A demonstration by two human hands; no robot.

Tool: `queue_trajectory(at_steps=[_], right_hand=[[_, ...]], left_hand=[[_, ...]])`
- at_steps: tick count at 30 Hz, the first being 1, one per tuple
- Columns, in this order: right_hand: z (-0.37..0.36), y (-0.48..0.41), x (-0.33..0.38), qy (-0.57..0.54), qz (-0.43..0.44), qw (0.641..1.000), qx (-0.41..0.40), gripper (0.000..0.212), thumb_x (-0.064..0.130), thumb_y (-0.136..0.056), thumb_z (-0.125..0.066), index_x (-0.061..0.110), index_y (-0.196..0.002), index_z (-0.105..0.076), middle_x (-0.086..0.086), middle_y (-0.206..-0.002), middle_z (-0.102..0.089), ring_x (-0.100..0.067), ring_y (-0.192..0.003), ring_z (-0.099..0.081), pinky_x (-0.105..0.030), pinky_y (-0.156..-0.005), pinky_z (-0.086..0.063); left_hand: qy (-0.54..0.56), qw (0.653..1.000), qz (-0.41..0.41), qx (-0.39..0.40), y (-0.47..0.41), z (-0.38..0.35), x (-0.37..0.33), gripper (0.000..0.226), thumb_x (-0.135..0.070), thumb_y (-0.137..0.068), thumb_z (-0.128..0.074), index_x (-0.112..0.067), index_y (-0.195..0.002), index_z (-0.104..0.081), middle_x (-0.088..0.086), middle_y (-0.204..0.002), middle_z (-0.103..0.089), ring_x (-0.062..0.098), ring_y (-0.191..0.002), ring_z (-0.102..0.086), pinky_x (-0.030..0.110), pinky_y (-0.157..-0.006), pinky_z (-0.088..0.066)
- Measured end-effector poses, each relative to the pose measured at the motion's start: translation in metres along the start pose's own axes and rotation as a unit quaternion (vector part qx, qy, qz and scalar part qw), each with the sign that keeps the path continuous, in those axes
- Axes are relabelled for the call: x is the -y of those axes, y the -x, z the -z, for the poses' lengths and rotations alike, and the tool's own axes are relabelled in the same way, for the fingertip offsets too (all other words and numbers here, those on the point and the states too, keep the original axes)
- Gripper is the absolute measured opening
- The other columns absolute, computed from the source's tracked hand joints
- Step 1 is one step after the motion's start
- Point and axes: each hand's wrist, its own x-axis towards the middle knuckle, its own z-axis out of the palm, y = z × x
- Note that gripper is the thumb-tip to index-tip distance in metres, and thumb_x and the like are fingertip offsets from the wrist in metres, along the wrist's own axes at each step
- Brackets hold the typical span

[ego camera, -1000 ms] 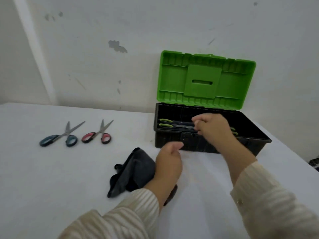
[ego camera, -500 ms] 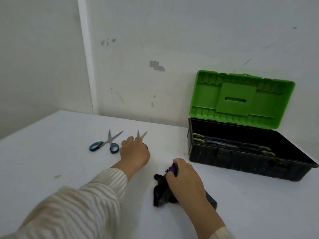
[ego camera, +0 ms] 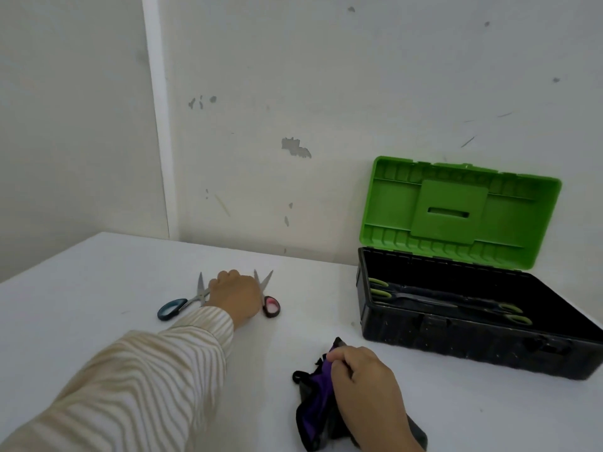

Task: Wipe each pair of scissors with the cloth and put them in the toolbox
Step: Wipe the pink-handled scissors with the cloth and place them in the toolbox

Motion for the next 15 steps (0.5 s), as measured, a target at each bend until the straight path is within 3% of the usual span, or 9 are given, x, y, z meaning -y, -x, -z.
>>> queue_trajectory(at_steps=[2,5,8,10,12,15], right_hand=[[0.0,0.0,0.001,0.003,0.003,1.0,-0.001,0.022,0.018,-0.088,-0.046,0.029,-0.092,-0.065,0.009,-0.093,-0.061,-0.008,-0.08,-0.055,-0.012,-0.064,-0.04],[0.003,0.001,0.001,-0.01,-0.002,1.0,-0.002,0.025,0.014,-0.087,-0.046,0.03,-0.089,-0.065,0.012,-0.091,-0.06,-0.002,-0.078,-0.054,-0.007,-0.062,-0.04],[0.01,0.002,0.005,-0.046,-0.016,0.999,-0.008,0.027,0.011,-0.087,-0.046,0.03,-0.086,-0.065,0.015,-0.089,-0.059,0.004,-0.079,-0.052,-0.003,-0.063,-0.037],[0.013,0.003,0.008,-0.051,-0.01,0.999,-0.003,0.023,0.017,-0.09,-0.046,0.028,-0.089,-0.066,0.014,-0.088,-0.057,0.002,-0.079,-0.051,-0.003,-0.064,-0.036],[0.014,0.005,0.014,-0.049,0.008,0.999,0.018,0.019,0.033,-0.091,-0.046,0.029,-0.087,-0.064,0.011,-0.087,-0.059,-0.001,-0.079,-0.052,-0.008,-0.068,-0.039],[0.01,0.011,0.023,-0.039,0.037,0.997,0.055,0.035,0.055,-0.086,-0.041,0.03,-0.094,-0.063,0.008,-0.089,-0.057,-0.002,-0.083,-0.051,-0.016,-0.072,-0.04]], left_hand=[[0.003,0.999,-0.034,-0.005,0.003,0.001,-0.004,0.032,-0.014,-0.088,-0.043,-0.01,-0.116,-0.057,0.01,-0.124,-0.056,0.029,-0.117,-0.05,0.036,-0.098,-0.038],[0.062,0.996,-0.06,0.006,0.016,0.003,-0.011,0.007,-0.014,-0.084,-0.047,-0.014,-0.083,-0.053,0.003,-0.1,-0.061,0.025,-0.096,-0.056,0.03,-0.079,-0.04],[0.207,0.975,-0.071,0.028,0.038,0.012,-0.01,0.018,-0.016,-0.082,-0.052,-0.015,-0.067,-0.042,-0.001,-0.069,-0.049,0.022,-0.073,-0.051,0.026,-0.056,-0.035],[0.393,0.917,-0.055,0.053,0.064,0.022,-0.003,0.014,-0.009,-0.08,-0.051,-0.011,-0.067,-0.048,0.003,-0.064,-0.054,0.021,-0.059,-0.057,0.022,-0.047,-0.033],[0.551,0.829,-0.034,0.087,0.097,0.03,0.004,0.01,-0.002,-0.081,-0.05,-0.007,-0.073,-0.055,0.01,-0.063,-0.062,0.019,-0.049,-0.059,0.023,-0.045,-0.038],[0.664,0.735,-0.041,0.133,0.141,0.03,0.012,0.013,-0.001,-0.085,-0.051,-0.006,-0.075,-0.058,0.008,-0.062,-0.065,0.02,-0.052,-0.06,0.03,-0.053,-0.046]])
